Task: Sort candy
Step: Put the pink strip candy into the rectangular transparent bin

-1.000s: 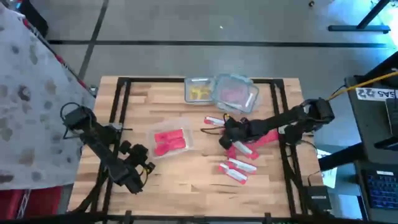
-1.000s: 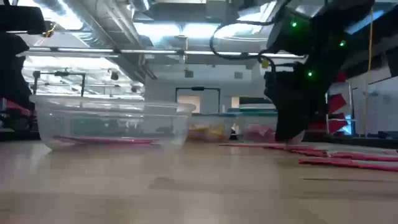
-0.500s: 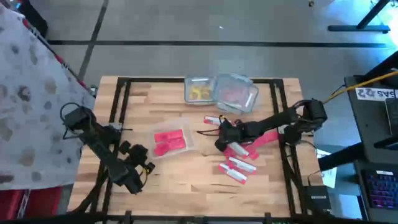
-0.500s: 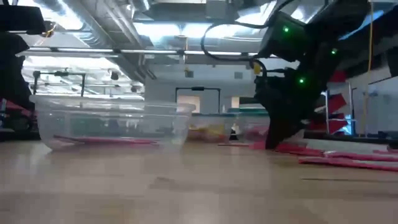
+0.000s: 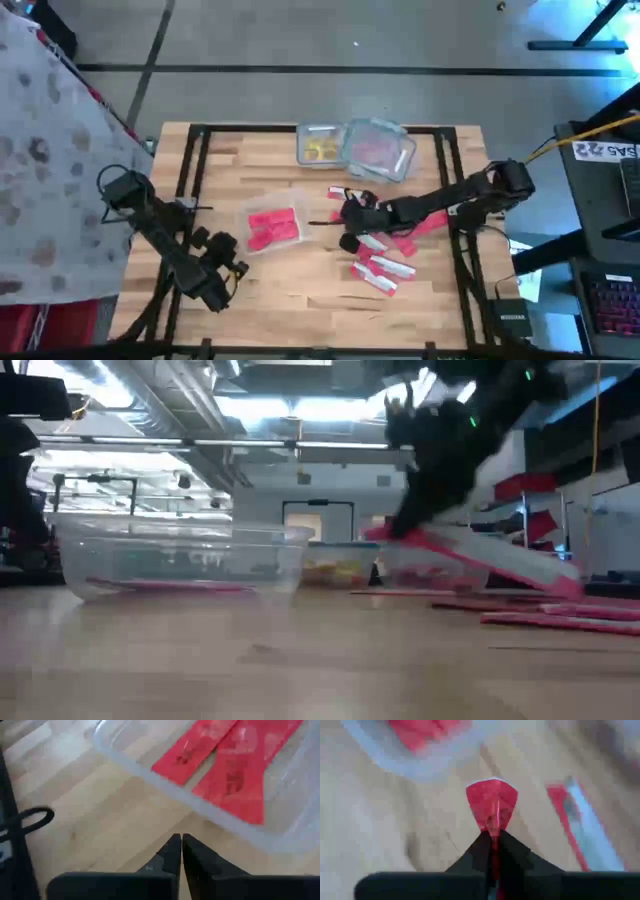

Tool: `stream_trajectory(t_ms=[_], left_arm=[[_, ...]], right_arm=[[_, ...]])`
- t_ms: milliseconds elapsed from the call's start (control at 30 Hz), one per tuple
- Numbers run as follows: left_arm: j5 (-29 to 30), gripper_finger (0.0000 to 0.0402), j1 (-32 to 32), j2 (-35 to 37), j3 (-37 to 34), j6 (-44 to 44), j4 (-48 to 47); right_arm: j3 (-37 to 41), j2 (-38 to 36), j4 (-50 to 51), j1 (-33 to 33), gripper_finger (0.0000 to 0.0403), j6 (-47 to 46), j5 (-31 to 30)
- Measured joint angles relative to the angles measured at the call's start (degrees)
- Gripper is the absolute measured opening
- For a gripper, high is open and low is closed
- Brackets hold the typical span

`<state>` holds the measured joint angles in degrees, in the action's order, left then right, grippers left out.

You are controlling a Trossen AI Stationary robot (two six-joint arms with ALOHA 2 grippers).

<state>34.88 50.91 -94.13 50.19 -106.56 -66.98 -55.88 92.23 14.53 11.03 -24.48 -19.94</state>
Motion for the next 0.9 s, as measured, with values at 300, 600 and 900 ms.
stream_trajectory(t_ms=[300,600,900], left_arm=[[-4.2,0.0,1.2,0.0,0.0,0.2,-0.3],[-4.2,0.0,1.6,0.0,0.0,-2.3,-3.4],[-1.6,0.0,1.1,0.0,-0.1,-3.0,-5.9]], right_arm=[[-7.8,0.0,0.0,2.2,0.0004,11.9,-7.5],[-8.1,1.3,-14.6,2.0,0.0005,16.0,3.0],[-20.5,15.4,-20.6,-3.4,0.0005,27.9,14.9]])
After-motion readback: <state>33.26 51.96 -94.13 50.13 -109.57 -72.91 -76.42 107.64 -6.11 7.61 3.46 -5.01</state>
